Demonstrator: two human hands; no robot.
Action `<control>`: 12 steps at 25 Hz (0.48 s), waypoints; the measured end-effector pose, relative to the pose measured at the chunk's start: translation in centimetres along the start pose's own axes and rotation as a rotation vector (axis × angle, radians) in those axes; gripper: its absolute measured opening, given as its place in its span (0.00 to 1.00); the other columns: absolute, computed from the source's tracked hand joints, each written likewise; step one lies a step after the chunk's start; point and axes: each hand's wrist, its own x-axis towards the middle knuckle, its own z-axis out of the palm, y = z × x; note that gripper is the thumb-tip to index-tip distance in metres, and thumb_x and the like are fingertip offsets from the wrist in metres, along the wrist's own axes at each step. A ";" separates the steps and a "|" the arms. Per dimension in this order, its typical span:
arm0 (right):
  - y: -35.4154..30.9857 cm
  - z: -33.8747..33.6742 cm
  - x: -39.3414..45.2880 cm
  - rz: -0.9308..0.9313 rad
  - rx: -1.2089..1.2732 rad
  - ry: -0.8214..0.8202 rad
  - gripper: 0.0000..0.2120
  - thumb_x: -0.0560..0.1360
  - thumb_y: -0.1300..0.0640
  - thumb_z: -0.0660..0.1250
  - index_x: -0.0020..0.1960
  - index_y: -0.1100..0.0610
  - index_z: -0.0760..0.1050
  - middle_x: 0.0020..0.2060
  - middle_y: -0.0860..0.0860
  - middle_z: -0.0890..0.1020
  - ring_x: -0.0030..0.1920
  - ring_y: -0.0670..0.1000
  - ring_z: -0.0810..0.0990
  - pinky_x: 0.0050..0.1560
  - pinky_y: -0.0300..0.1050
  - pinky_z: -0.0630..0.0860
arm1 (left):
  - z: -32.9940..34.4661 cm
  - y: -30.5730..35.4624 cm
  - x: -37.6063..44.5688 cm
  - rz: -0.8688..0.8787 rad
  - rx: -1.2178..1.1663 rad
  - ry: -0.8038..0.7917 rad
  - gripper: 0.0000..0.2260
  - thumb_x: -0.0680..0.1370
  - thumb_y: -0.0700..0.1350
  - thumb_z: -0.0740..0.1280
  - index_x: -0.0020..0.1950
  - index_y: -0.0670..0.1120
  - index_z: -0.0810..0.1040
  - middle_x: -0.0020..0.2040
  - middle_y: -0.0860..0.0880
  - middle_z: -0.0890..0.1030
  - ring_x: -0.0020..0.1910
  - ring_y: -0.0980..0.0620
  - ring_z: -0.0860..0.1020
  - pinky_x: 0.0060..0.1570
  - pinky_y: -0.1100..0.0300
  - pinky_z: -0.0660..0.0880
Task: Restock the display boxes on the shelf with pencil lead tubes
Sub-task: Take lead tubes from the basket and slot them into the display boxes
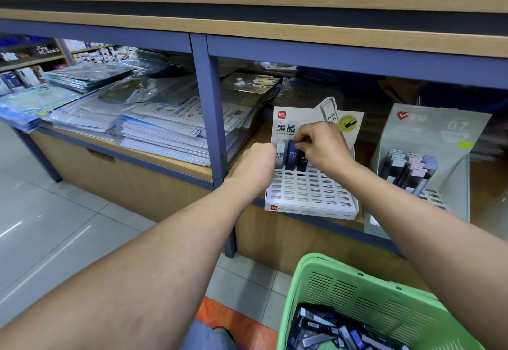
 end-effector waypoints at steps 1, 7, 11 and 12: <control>-0.1 0.1 -0.1 -0.016 -0.052 -0.009 0.06 0.76 0.62 0.72 0.51 0.54 0.85 0.50 0.53 0.86 0.53 0.55 0.81 0.57 0.55 0.79 | 0.0 0.0 0.0 0.001 -0.005 0.001 0.09 0.79 0.37 0.69 0.59 0.42 0.78 0.52 0.43 0.80 0.50 0.43 0.79 0.44 0.53 0.77; -0.1 0.0 -0.5 -0.070 -0.193 -0.012 0.12 0.78 0.64 0.67 0.58 0.56 0.85 0.55 0.54 0.80 0.59 0.58 0.76 0.60 0.54 0.75 | -0.1 0.2 -0.1 -0.008 -0.002 -0.007 0.10 0.79 0.37 0.68 0.60 0.41 0.78 0.53 0.43 0.80 0.46 0.45 0.76 0.42 0.55 0.73; -0.1 -0.8 -1.3 -0.039 -0.040 0.045 0.13 0.79 0.62 0.65 0.61 0.56 0.83 0.53 0.53 0.79 0.57 0.57 0.77 0.56 0.53 0.77 | -0.6 0.4 -0.8 0.020 0.046 -0.004 0.09 0.78 0.37 0.68 0.58 0.43 0.78 0.52 0.43 0.81 0.49 0.43 0.80 0.43 0.52 0.77; 0.1 -1.2 -2.0 -0.024 0.006 0.075 0.13 0.79 0.62 0.64 0.60 0.55 0.83 0.53 0.52 0.79 0.56 0.56 0.77 0.55 0.53 0.77 | -0.9 0.7 -1.1 0.033 0.087 0.012 0.10 0.78 0.38 0.68 0.58 0.43 0.78 0.52 0.44 0.81 0.49 0.42 0.80 0.41 0.52 0.75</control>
